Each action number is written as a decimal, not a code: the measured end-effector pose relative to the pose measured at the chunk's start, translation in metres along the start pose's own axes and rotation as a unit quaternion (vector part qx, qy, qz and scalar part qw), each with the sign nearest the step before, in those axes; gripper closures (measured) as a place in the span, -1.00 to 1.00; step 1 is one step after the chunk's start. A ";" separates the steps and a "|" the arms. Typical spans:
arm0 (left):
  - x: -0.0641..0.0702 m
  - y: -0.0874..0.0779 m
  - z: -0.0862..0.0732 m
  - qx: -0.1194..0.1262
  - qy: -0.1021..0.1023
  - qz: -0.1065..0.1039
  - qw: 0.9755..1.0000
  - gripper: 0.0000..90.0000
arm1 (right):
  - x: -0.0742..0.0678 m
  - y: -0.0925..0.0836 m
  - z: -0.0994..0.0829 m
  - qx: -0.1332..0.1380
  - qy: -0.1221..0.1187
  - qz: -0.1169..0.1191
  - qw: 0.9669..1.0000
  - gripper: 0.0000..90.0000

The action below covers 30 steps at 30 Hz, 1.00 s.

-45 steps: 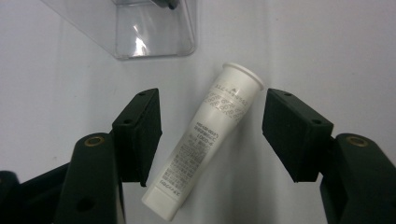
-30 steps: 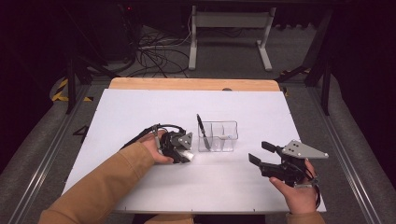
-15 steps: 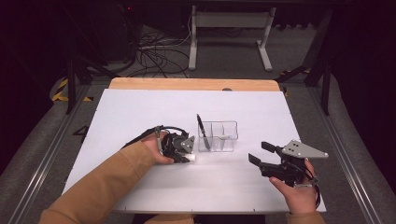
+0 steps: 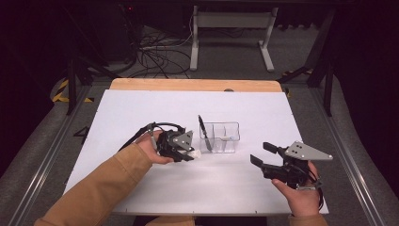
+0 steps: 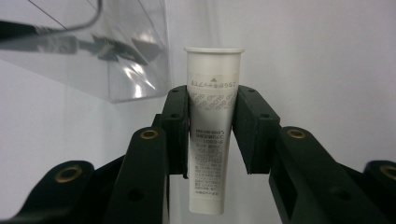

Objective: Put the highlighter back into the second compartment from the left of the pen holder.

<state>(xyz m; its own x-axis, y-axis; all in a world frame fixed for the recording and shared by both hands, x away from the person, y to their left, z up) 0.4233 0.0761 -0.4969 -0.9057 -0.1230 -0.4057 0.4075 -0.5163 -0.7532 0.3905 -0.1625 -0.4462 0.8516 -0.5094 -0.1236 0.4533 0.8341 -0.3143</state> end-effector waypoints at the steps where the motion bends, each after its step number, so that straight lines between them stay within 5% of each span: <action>1: 0.000 -0.003 0.003 0.011 -0.009 0.000 1.000 0.51 | -0.001 0.000 0.001 0.001 0.000 0.000 1.000 -0.29; 6: 0.001 -0.017 0.015 0.061 -0.042 0.005 0.997 0.51 | -0.004 0.000 0.005 0.005 -0.007 0.006 1.000 -0.28; 10: 0.003 -0.027 0.023 0.109 -0.083 0.007 0.991 0.51 | -0.009 0.001 0.009 0.009 -0.010 0.010 1.000 -0.27; 18: 0.009 -0.035 0.028 0.183 -0.154 0.008 0.971 0.51 | -0.020 0.009 0.015 0.007 -0.020 0.028 0.999 -0.27; 24: 0.016 -0.037 0.030 0.228 -0.199 0.012 0.953 0.51 | -0.028 0.017 0.017 0.004 -0.025 0.042 0.999 -0.26; 27: 0.019 -0.035 0.030 0.242 -0.214 0.019 0.946 0.51 | -0.031 0.019 0.018 0.005 -0.026 0.048 0.998 -0.26; 30: 0.020 -0.035 0.032 0.264 -0.235 0.025 0.935 0.51 | -0.034 0.020 0.019 0.006 -0.027 0.052 0.998 -0.26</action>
<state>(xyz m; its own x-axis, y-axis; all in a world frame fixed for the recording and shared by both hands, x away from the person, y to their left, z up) 0.3872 0.0648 -0.4626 -0.8892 -0.4526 -0.0673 0.4481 -0.8315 -0.3283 0.3760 -0.1242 -0.4300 0.9069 -0.4087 -0.1028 0.3656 0.8843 -0.2904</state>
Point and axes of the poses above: each handheld gripper's, and its own axes: y roughly forward along the jaws, z roughly out of its top, x roughly to its right, the point moved 10 cm from there along y, roughly forward along the jaws, and after that the axes turned 15 degrees about z, right-handed, at the moved point
